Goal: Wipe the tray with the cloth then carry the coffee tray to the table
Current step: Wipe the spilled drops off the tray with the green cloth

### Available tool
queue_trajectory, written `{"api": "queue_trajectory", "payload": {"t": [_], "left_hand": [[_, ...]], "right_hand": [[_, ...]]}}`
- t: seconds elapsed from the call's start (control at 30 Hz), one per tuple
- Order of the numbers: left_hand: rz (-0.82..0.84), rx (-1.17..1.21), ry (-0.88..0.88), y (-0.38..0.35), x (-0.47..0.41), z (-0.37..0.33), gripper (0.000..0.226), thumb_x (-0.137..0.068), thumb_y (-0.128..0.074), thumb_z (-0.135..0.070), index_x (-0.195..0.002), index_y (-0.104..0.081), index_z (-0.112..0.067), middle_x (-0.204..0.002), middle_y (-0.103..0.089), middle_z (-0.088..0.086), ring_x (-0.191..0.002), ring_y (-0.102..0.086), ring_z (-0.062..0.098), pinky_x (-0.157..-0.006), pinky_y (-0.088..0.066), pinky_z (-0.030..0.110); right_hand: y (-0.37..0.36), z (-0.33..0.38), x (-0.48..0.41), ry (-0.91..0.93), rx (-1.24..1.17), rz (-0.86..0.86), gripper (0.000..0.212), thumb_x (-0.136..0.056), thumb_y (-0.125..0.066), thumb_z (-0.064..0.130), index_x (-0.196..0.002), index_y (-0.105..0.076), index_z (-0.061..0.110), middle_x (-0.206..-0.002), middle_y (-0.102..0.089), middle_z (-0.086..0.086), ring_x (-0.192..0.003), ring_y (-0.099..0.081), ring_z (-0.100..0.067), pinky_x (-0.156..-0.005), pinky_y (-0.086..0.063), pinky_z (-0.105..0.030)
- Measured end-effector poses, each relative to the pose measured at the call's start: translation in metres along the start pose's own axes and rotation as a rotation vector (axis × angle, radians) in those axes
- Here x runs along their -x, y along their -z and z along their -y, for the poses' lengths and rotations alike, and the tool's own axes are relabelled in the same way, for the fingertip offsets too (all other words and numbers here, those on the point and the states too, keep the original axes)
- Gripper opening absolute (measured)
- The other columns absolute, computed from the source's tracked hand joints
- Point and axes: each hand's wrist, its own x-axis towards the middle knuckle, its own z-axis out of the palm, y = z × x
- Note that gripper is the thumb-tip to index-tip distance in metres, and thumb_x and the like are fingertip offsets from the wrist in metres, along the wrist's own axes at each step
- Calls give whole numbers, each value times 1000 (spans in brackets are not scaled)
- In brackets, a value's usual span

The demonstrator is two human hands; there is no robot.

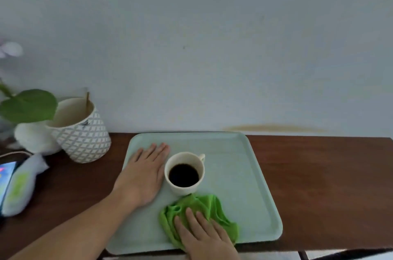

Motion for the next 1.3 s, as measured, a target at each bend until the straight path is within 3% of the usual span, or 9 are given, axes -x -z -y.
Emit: {"api": "queue_trajectory", "payload": {"t": [0.2,0.33,0.47,0.63,0.8,1.03,1.13,1.2,1.3], "left_hand": [[22,0,7,-1,0,2,69,-89,9,-44,-155,1,-27,-164,2,-12,-150,5,10,-123,-4,39],[7,22,-5,-5,0,5,65,-93,4,-42,-156,-3,-28,-164,-2,-11,-150,2,11,-122,-5,40],[0,27,-2,-6,0,4,66,-92,6,-42,-155,0,-28,-164,2,-12,-150,4,11,-123,-4,41],[-19,16,1,-6,0,3,65,-93,5,-42,-155,-1,-28,-164,-1,-11,-151,3,12,-122,-6,41],[-16,11,-3,-6,0,3,66,-91,7,-43,-155,0,-29,-164,0,-12,-150,4,10,-122,-7,41],[-30,7,26,-7,-1,2,68,-90,6,-42,-155,-5,-29,-164,-5,-12,-150,-2,11,-123,-7,38],[-55,32,74,-6,-4,0,72,-86,6,-42,-156,-8,-27,-164,-7,-11,-151,-3,13,-122,-5,36],[-54,26,80,-6,-5,-3,77,-81,9,-41,-156,-5,-26,-164,-3,-11,-151,-1,13,-123,-4,36],[-55,29,61,-8,-5,-1,79,-79,7,-39,-156,-6,-25,-164,-4,-10,-151,-3,14,-122,-5,36]], "right_hand": [[0,16,-22,103,-96,243,54,-98,-6,48,-117,-57,50,-117,-68,26,-99,-67,5,-81,-52,-14],[19,-29,7,50,-46,251,50,-77,-42,51,-125,-54,45,-123,-66,20,-103,-68,0,-88,-38,-20],[43,-70,16,-244,-86,110,63,-62,-44,40,-121,-68,38,-126,-66,14,-109,-67,-7,-91,-34,-20],[38,-76,-31,-268,-4,89,77,-74,-5,46,-150,-16,50,-159,-9,23,-148,-10,-2,-116,-1,-24],[33,-96,-83,-261,26,107,65,-87,-15,48,-152,-10,46,-162,-6,19,-150,-2,-6,-122,-1,-41],[47,-118,-67,-349,46,99,69,-91,-22,62,-153,1,43,-163,1,14,-150,0,-8,-122,-3,-34],[42,-96,-22,-318,112,54,63,-89,-33,56,-150,-21,48,-159,-18,15,-146,-26,-8,-118,-22,-33],[35,-77,2,-310,36,22,62,-73,-46,51,-133,-58,41,-139,-57,10,-120,-62,-12,-100,-42,-30],[23,-56,16,-265,-11,-27,57,-59,-48,49,-108,-76,36,-113,-74,7,-92,-74,-13,-74,-57,-30]]}}
